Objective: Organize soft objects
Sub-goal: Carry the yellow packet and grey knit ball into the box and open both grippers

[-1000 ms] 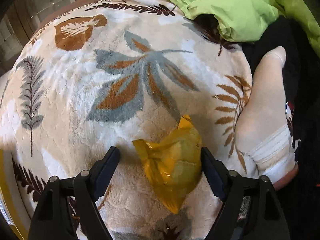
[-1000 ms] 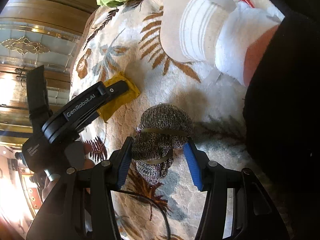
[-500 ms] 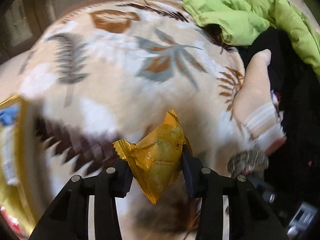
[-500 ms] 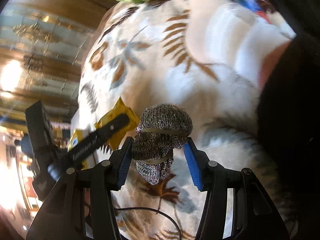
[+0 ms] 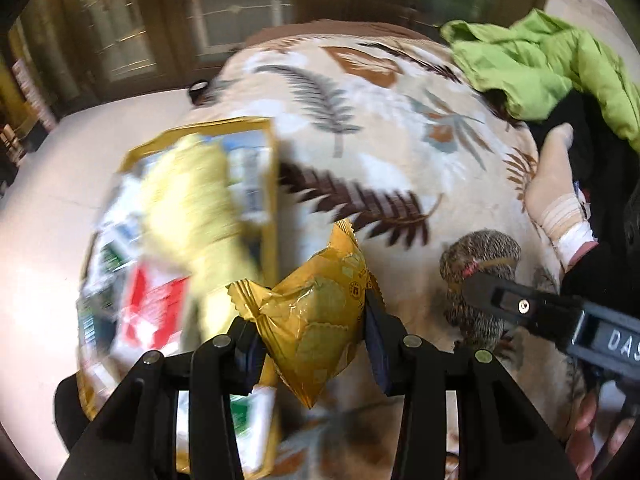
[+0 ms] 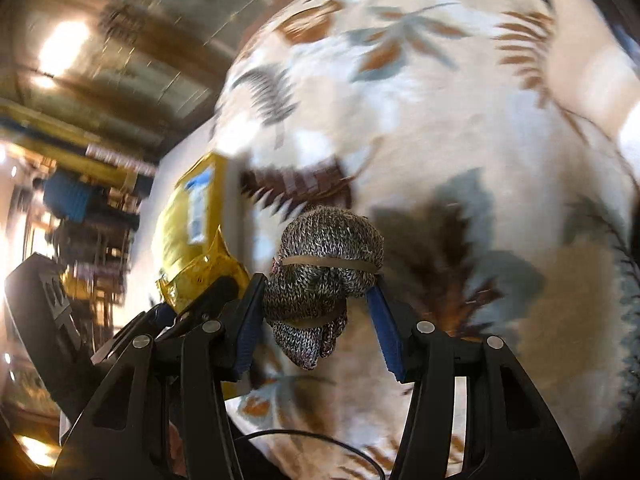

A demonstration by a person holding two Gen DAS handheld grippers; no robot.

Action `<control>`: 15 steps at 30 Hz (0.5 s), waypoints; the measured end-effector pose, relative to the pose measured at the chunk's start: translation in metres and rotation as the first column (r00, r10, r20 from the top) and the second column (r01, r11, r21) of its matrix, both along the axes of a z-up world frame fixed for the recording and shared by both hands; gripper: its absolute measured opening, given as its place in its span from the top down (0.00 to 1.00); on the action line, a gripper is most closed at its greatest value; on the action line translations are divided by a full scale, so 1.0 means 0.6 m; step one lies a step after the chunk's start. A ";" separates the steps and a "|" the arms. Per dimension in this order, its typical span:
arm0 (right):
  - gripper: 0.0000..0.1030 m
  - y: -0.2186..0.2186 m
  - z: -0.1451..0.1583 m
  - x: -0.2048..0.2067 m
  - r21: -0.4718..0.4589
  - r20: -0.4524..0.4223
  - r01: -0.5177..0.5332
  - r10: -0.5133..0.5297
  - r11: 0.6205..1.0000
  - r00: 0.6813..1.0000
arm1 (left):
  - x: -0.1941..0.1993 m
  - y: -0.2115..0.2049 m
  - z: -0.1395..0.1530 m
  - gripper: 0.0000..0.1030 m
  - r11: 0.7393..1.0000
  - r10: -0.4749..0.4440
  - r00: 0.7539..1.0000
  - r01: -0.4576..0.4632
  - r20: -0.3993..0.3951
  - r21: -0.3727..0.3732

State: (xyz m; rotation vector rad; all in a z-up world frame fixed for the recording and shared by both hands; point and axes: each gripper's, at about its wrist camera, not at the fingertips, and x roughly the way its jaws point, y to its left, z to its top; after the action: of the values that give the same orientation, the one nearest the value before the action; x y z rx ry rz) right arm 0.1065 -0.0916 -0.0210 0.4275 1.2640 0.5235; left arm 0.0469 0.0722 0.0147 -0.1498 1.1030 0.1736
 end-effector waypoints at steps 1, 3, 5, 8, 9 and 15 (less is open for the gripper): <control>0.50 0.012 0.003 -0.004 -0.001 0.005 -0.018 0.018 1.000 1.000 | -0.011 0.010 0.005 0.59 1.000 0.012 1.000 -0.012 0.004 -0.001; 0.50 0.039 0.011 -0.013 0.000 0.020 -0.056 0.056 0.998 0.998 | -0.034 0.031 0.018 0.59 0.999 0.039 0.999 -0.039 0.020 0.007; 0.50 0.064 0.020 -0.022 -0.015 0.044 -0.094 0.095 0.995 0.995 | -0.054 0.050 0.028 0.59 0.998 0.062 0.997 -0.062 0.035 0.013; 0.50 0.100 0.028 -0.031 -0.034 0.060 -0.149 0.151 0.988 0.987 | -0.080 0.079 0.037 0.59 0.995 0.100 0.994 -0.101 0.047 0.010; 0.50 0.109 0.031 -0.035 -0.036 0.063 -0.165 0.167 0.986 0.984 | -0.088 0.090 0.039 0.58 0.993 0.113 0.992 -0.114 0.049 0.018; 0.50 0.179 0.055 -0.054 -0.058 0.107 -0.256 0.261 0.965 0.959 | -0.115 0.154 0.046 0.58 0.975 0.203 0.976 -0.209 0.080 0.074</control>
State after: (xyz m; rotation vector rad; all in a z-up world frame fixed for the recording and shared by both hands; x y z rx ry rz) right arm 0.0741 0.0160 0.0118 0.1927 1.2249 0.7303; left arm -0.0218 0.1645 0.0420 -0.1956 1.0062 0.3966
